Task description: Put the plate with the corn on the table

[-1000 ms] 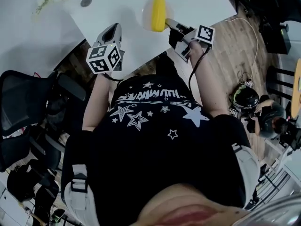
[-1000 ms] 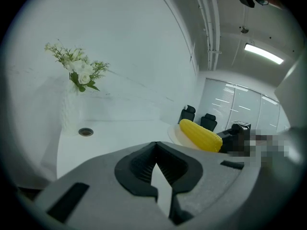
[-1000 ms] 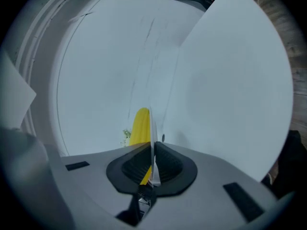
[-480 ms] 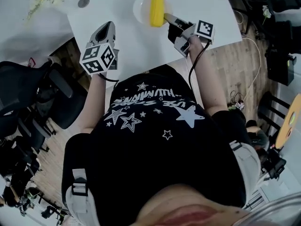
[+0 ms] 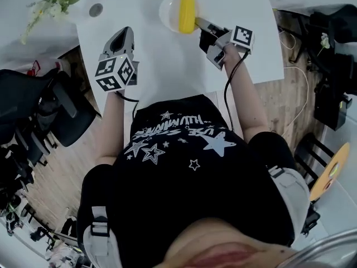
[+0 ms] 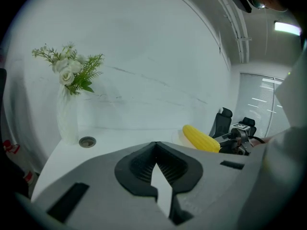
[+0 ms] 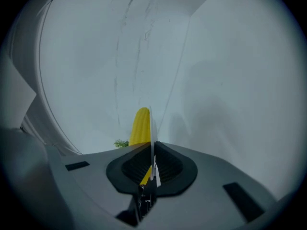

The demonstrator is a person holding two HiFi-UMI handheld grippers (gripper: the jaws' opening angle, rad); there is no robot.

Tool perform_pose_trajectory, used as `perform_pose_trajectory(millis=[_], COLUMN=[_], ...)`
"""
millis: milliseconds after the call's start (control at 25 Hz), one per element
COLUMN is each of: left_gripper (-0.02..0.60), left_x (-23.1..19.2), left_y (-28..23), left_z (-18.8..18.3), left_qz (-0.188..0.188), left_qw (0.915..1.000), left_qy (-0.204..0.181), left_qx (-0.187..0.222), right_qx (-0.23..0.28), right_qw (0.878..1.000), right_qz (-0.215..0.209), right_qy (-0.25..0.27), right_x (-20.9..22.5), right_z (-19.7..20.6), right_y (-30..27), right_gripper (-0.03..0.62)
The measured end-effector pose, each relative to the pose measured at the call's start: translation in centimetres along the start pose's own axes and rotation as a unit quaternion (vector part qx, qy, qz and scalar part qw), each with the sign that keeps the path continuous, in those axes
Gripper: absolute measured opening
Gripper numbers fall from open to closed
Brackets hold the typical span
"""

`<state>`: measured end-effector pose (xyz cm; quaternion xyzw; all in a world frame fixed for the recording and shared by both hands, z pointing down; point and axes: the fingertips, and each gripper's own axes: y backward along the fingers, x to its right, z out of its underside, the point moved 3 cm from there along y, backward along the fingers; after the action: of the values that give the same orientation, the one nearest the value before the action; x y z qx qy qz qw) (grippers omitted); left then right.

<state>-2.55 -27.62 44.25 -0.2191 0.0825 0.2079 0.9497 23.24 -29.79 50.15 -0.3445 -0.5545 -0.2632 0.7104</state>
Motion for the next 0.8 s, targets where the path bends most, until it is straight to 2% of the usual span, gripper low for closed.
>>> perform_pose_trajectory(millis=[320,600,800], left_gripper=[0.008,0.008,0.008], left_x=[1.9,2.9,2.9], left_y=[-6.4,-11.2,-13.4], left_z=[-1.0,-0.7,-0.6], left_qz=[-0.018,-0.014,-0.015], left_qw=[0.9997,0.9996,0.9995], left_qy=[0.014,0.022,0.021], left_qx=[-0.001,-0.014,-0.019], right_qx=[-0.042,-0.037,-0.037], right_qw=[0.999,0.999,0.999], right_qz=[0.009,0.015,0.022], right_qy=[-0.006,-0.006,-0.012], right_x=[2.6,4.4,5.7], right_z=[-6.4,-10.7,-12.0], right_y=[-2.7,-4.8,-5.9], right_gripper=[0.021,0.02,0.021])
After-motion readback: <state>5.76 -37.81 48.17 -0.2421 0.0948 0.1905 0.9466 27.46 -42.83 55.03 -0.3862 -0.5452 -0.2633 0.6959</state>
